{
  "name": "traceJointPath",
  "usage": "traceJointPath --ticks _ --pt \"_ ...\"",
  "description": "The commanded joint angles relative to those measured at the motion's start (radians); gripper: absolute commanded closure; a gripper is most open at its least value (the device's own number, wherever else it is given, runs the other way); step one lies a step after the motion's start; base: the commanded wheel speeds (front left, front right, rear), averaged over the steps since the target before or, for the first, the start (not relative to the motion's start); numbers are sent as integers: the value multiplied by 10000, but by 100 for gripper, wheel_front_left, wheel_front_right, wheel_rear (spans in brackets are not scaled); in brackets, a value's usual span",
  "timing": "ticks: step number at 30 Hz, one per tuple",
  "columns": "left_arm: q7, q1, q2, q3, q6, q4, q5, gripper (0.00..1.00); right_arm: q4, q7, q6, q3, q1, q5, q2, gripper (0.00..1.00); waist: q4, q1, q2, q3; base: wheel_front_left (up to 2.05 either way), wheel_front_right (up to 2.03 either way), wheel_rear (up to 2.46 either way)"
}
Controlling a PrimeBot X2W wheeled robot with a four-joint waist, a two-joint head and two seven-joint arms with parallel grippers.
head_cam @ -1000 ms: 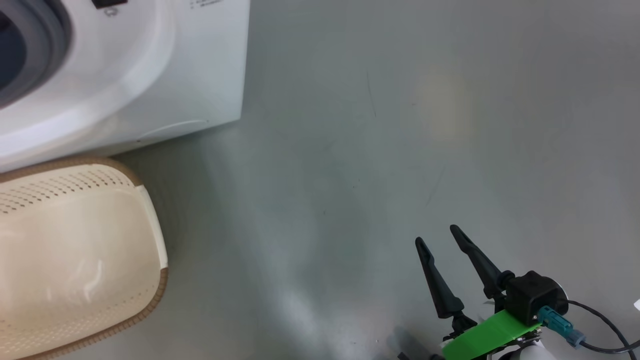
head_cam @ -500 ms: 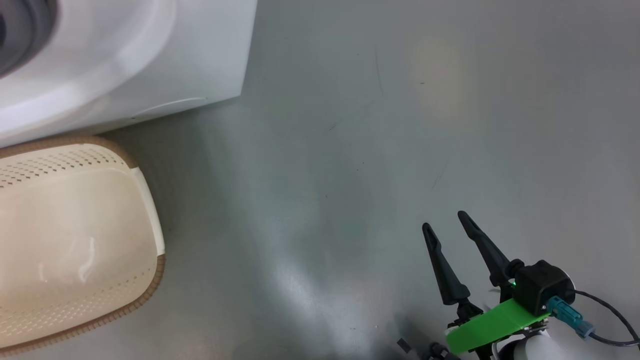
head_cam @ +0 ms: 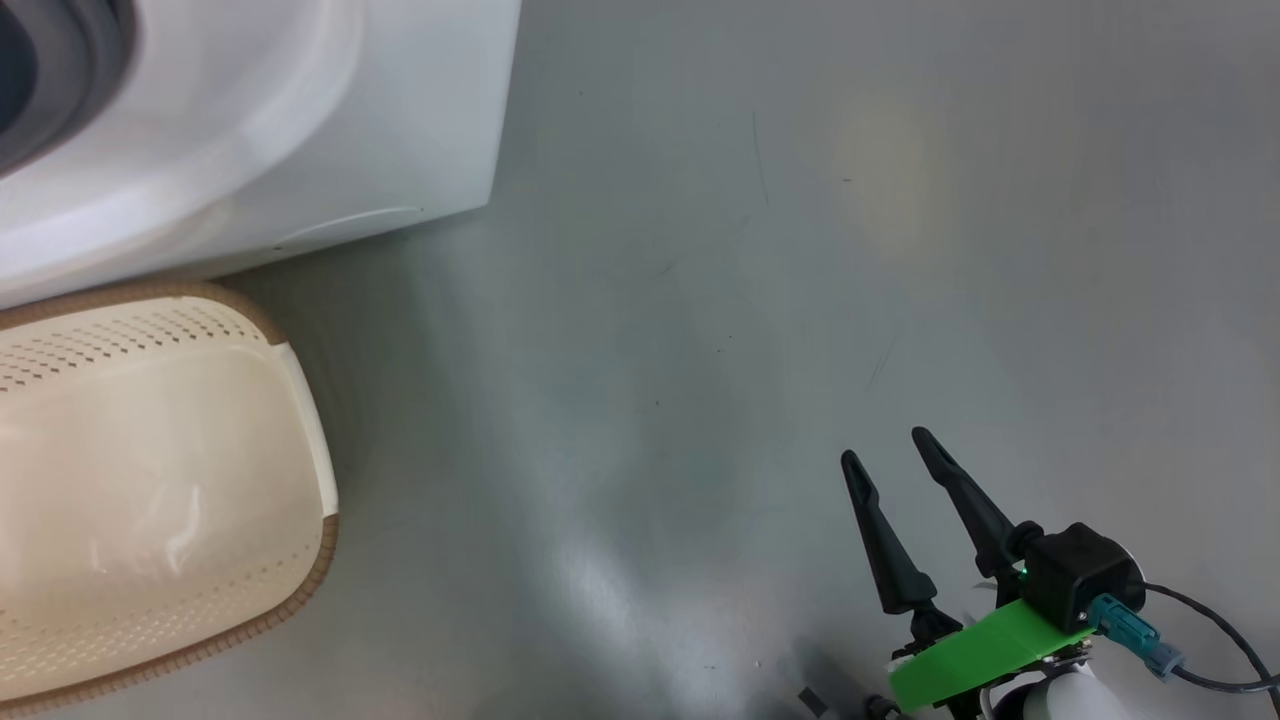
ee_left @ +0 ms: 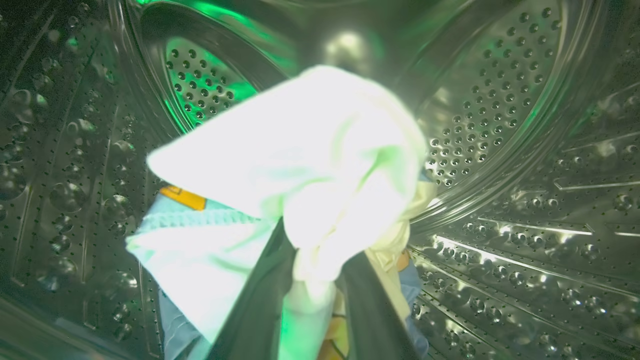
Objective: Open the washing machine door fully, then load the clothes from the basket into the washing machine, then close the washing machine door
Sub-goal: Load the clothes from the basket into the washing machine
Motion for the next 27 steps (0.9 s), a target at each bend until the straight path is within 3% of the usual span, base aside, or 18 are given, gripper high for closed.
traceJointPath --ticks 1,3,14,27 --pt "-51 -165 541 -80 -59 25 194 31 -134 -49 16 252 157 232 -38 0 -2 0 0 -70 0 0 0" --pt "-51 -248 546 -129 -36 468 211 0 -103 -49 16 289 164 246 -32 0 -11 0 0 -155 0 0 0" --pt "564 -755 477 -550 491 2811 417 0 115 -49 16 418 344 314 -6 0 131 0 0 -658 0 0 0" --pt "-13 314 -412 -370 641 3157 -129 0 344 -49 16 439 358 293 -150 0 797 0 0 -1806 0 0 0"
